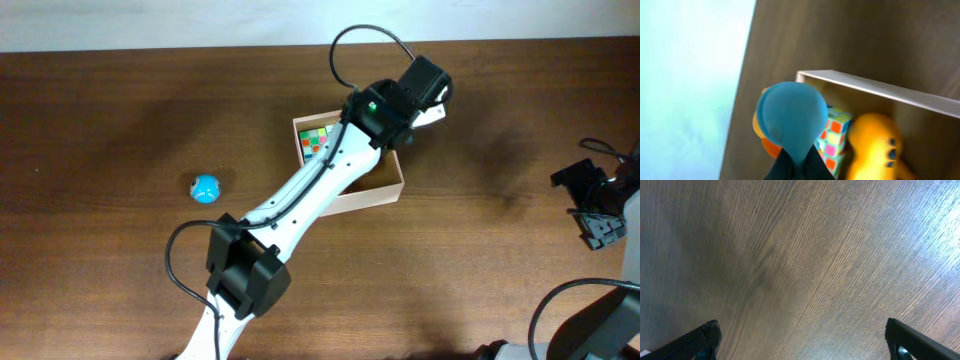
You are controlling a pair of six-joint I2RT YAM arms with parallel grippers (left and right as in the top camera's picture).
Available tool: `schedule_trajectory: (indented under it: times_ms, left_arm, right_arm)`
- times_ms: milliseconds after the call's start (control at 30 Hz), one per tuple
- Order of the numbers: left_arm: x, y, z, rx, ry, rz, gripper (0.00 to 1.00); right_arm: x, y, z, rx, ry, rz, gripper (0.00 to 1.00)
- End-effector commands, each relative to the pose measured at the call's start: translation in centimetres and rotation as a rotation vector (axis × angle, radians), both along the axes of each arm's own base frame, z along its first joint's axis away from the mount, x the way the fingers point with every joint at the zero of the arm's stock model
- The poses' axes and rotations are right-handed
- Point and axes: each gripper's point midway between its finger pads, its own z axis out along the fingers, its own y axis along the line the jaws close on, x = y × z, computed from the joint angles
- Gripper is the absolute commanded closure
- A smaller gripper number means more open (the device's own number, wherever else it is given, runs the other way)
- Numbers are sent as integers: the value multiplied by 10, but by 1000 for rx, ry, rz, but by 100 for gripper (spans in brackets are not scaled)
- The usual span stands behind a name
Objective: Pack container
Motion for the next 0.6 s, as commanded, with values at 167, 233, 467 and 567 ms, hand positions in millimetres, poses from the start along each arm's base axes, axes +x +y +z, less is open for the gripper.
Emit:
schedule_trajectory:
  times_ms: [167, 233, 467, 567]
  left_arm:
    - [-5, 6, 2, 47, 17, -21, 98]
    - [-9, 5, 0, 45, 32, -28, 98]
    - [-22, 2, -9, 38, 101, -64, 98]
    - [-29, 1, -13, 33, 142, -83, 98]
  right_arm:
    - [0, 1, -1, 2, 2, 3, 1]
    - [0, 1, -1, 2, 2, 4, 1]
    - [0, 1, -1, 2, 2, 3, 1]
    - [0, 1, -1, 2, 2, 3, 1]
